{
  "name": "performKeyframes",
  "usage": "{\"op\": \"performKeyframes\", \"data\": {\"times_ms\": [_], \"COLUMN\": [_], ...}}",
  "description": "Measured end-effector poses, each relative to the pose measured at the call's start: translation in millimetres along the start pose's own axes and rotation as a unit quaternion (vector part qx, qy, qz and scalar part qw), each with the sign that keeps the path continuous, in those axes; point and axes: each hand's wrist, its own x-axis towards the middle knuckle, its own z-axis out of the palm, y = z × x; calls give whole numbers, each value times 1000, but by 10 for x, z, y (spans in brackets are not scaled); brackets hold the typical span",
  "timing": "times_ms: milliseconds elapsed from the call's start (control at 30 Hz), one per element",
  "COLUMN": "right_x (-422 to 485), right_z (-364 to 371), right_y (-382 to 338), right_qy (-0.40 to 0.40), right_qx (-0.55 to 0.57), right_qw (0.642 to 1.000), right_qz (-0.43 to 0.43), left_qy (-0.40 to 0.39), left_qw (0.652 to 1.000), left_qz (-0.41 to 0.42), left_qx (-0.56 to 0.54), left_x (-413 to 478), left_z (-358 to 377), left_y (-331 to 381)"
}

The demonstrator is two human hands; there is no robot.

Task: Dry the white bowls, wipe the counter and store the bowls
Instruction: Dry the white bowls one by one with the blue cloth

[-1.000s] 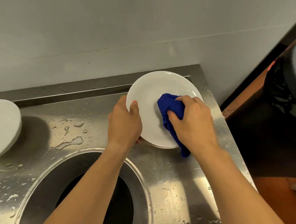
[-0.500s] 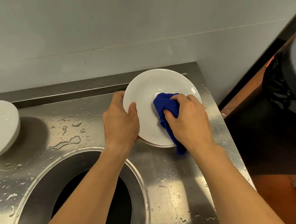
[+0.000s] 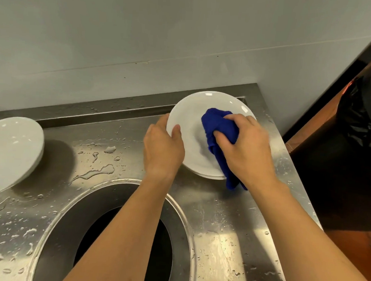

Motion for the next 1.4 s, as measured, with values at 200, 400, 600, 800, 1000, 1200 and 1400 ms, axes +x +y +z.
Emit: {"op": "performKeyframes", "data": {"times_ms": [200,400,600,800,1000,1200,1400], "right_x": [-339,-683,-960,-1091,-1128,-1134,-1123], "right_z": [-313,43,909,1713,2264,2565,2674], "right_y": [-806,-2359,-3094,-3488,-3490,-3357,-3285], "right_qy": [85,28,-44,-56,-60,-81,-88], "right_qx": [215,320,326,285,244,207,215], "right_qw": [973,938,932,949,964,972,971], "right_qz": [-26,-133,-149,-121,-89,-71,-50], "left_qy": [26,168,245,135,46,48,69], "left_qw": [995,971,943,901,867,860,862], "left_qz": [11,-13,-103,-297,-323,-303,-283], "left_qx": [-95,-171,-199,-287,-377,-408,-415], "left_x": [-394,-639,-387,-368,38,413,379], "left_z": [-721,-2200,-3158,-3468,-3333,-3157,-3144], "left_y": [123,-285,-1118,-2166,-2508,-2565,-2585]}}
